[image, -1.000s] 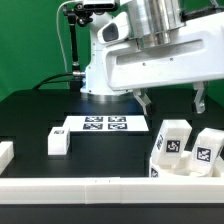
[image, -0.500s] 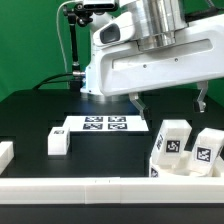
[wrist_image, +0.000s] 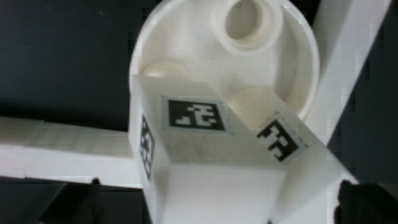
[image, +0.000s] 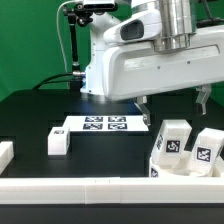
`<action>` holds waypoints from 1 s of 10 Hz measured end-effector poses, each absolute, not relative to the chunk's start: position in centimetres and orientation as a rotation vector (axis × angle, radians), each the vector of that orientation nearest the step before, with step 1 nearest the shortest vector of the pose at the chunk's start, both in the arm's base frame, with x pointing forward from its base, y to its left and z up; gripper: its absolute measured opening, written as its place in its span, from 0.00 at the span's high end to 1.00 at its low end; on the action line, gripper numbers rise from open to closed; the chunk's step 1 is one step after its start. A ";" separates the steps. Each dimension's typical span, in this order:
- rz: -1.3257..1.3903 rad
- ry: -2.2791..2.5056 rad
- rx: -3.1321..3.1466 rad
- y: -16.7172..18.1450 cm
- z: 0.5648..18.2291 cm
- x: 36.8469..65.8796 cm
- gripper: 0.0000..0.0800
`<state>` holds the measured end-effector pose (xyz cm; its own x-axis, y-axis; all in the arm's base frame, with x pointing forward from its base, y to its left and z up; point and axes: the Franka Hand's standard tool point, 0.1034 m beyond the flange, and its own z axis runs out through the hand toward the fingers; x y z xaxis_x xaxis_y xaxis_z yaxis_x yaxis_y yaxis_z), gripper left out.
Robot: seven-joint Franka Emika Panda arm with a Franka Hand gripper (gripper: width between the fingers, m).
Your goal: Assemble stool
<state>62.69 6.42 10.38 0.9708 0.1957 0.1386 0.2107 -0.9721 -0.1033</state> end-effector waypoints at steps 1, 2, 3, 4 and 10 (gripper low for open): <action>-0.192 -0.365 -2.998 6.2 10.3 62.7 0.19; -0.197 -0.435 -2.992 6.2 10.3 62.7 0.19; -0.202 -0.544 -2.979 6.1 10.3 62.7 0.19; -0.205 -0.591 -2.972 6.1 10.3 62.6 0.19; -0.209 -1.378 -2.789 5.3 9.2 62.8 0.19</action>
Offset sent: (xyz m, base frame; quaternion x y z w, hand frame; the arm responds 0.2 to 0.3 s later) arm 0.0000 0.0000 0.0000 0.0000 0.0000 -0.1296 0.9916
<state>62.77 5.30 9.19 0.6003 0.7891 0.1306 0.7923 -0.6090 0.0378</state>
